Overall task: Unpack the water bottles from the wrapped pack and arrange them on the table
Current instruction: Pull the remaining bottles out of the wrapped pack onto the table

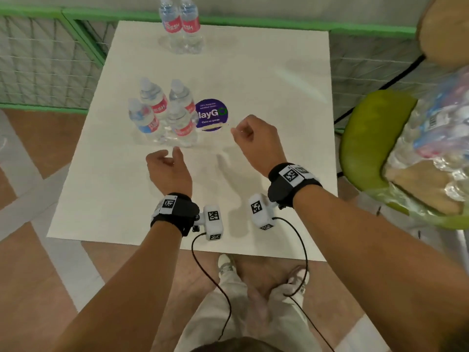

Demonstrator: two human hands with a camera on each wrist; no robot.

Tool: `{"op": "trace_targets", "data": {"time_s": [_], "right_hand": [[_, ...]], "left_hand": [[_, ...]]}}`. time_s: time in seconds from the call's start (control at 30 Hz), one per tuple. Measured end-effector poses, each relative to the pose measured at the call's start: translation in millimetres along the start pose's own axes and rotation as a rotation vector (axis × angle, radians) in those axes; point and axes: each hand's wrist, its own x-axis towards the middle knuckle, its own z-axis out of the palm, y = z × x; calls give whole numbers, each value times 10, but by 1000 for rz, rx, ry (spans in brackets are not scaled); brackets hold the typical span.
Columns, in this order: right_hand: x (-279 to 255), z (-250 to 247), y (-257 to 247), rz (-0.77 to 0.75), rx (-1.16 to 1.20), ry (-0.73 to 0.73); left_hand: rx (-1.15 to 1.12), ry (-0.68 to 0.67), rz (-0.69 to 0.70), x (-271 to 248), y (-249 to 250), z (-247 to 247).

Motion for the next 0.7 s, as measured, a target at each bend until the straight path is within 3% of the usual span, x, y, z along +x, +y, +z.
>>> {"op": "trace_targets", "data": {"time_s": [0.1,0.23,0.3,0.37,0.43,0.53,0.7], "right_hand": [[-335,-644,448,106,-11,86],[-845,-1565,1112,202,-166,205],[-1107,-2034,1480,292,-211,282],[-1369,-2465,1843,380,-233,350],[-1614,-2833,2196,468,-262,396],[-1874,-3209,2662,606,-248,424],[-2015,-3424,3030,712,-140,429]], "left_hand": [[-44,-238,87,-834,290,409],[-33,-819,265,-2114,768,1012],[32,-1050,430,-2695,917,1330],[102,-1201,601,-3198,1035,1640],[117,-1330,681,-3616,1135,1943],[165,-1376,634,-4036,1256,2371],[222,-1110,530,-4222,1270,2921]]}}
